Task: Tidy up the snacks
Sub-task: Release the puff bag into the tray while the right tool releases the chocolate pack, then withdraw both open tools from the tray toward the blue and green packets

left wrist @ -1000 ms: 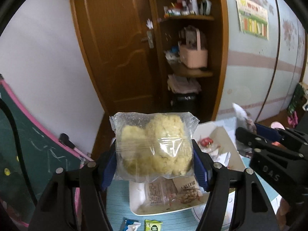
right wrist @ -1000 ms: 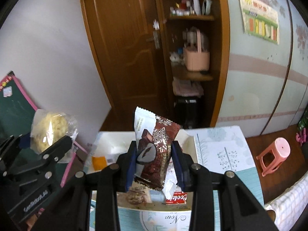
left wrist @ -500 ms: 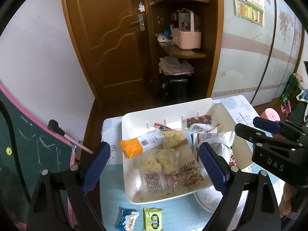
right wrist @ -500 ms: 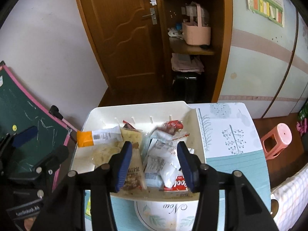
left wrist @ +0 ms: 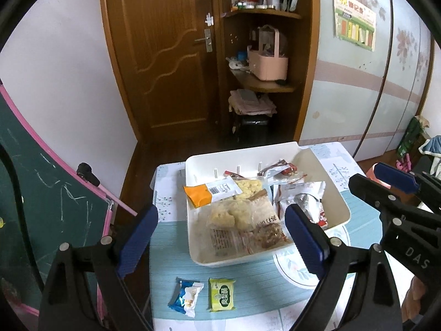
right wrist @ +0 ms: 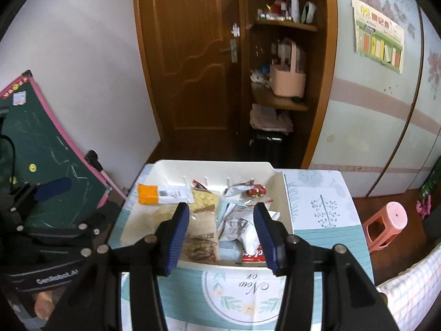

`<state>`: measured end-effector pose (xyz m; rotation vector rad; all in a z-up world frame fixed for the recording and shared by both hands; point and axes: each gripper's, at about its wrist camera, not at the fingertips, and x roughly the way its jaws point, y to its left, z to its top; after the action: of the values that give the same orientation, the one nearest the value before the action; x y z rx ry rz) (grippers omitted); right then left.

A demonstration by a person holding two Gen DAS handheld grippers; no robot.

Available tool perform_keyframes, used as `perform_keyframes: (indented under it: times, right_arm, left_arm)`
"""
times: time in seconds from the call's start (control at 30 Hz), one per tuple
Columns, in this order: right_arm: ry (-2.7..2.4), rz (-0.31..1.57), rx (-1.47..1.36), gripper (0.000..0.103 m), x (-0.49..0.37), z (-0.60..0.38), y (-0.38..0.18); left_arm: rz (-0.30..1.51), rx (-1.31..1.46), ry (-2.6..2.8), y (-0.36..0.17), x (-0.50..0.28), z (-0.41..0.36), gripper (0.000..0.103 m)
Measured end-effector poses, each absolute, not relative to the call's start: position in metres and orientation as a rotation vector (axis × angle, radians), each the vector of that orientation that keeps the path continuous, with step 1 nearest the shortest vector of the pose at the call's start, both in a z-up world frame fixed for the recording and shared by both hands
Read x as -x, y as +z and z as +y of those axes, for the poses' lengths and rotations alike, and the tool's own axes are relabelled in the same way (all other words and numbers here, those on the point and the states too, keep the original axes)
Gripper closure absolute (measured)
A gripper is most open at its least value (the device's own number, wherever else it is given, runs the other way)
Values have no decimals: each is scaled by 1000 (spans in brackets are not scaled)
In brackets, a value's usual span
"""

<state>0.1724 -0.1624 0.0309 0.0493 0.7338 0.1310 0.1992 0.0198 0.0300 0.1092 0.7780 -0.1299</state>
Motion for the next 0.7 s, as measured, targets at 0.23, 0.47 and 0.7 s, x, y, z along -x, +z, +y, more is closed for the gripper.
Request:
perform_keyframes:
  times: [0.23,0.47,0.7]
  right_arm:
    - [152,676,-50,48,-137,-151,47]
    - [180,663,-44,47,-116,-137,48]
    - [196,687,-34,47,-108,-123,32]
  left_arm:
    - [731,-122,-148,48,-168,28,10]
    - [699,-144,-135,56,-149,46,10]
    - [712,-185,-103,41,-139,62,10]
